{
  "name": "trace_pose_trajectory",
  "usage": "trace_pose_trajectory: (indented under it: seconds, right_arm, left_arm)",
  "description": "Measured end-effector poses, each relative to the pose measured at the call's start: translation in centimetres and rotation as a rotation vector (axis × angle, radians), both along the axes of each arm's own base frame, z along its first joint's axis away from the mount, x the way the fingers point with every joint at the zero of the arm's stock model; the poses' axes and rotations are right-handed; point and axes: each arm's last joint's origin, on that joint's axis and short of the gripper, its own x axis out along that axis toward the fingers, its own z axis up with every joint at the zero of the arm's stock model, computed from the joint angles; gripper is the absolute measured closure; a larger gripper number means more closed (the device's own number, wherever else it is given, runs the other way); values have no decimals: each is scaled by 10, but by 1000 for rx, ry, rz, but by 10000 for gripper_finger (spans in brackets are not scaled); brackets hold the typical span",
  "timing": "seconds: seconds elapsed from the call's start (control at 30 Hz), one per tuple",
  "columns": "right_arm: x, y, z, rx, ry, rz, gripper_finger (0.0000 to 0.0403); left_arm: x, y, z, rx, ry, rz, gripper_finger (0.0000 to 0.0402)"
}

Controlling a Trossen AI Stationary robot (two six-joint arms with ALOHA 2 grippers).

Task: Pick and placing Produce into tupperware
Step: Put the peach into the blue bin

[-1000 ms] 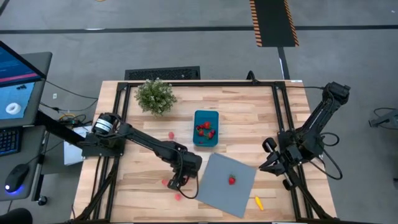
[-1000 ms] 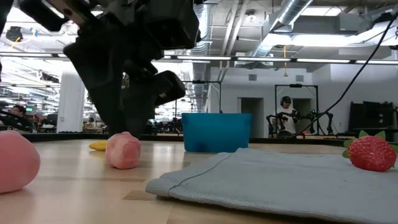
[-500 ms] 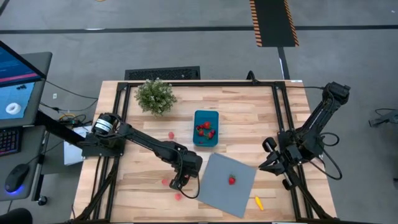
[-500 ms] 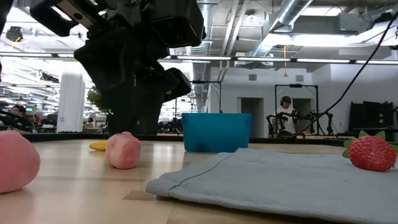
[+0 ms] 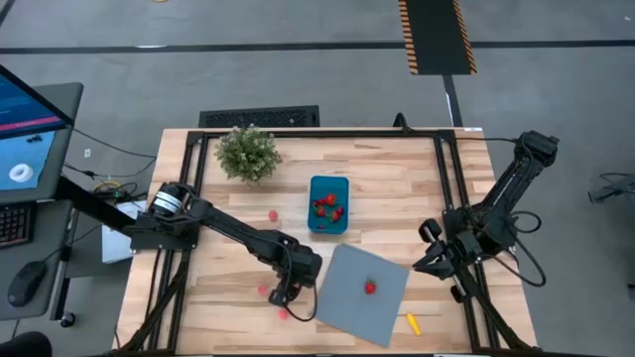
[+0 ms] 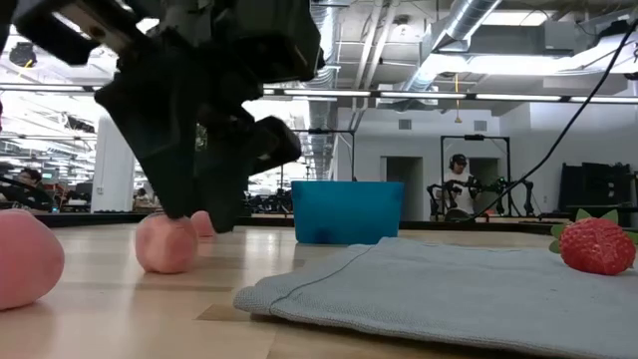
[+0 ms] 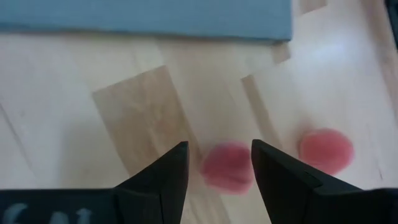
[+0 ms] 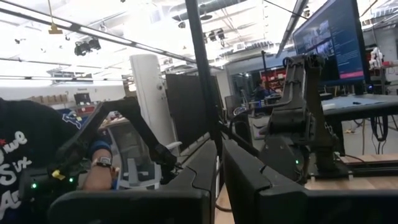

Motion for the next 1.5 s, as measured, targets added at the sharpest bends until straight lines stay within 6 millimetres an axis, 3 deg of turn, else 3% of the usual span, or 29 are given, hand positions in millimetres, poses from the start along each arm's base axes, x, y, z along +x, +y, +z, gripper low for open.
trace_pose_trajectory:
  seconds: [0.27, 0.53, 0.8, 0.97, 1.1, 1.27, 1.5]
  right_arm:
    - [0, 0, 1, 5, -3, 0, 351]
    - [0, 0, 1, -10, -16, -7, 351]
    - [0, 0, 2, -17, -20, -9, 351]
    - [0, -2, 1, -25, -14, -50, 351]
    - [0, -3, 2, -19, -11, -67, 351]
    - [-1, -4, 4, -13, -15, -67, 351]
    - [-2, -6, 3, -18, -3, -85, 351]
  left_arm:
    - [-3, -4, -16, -22, 97, -14, 237]
    - [-3, -3, -17, 13, 90, -3, 242]
    - [-3, -2, -17, 28, 86, -7, 291]
    - [4, 2, -12, -8, 20, -8, 288]
    - [7, 12, 9, -43, -62, 12, 281]
    - [3, 32, 52, -60, -195, 50, 286]
    - [-36, 62, 125, -6, -382, 128, 288]
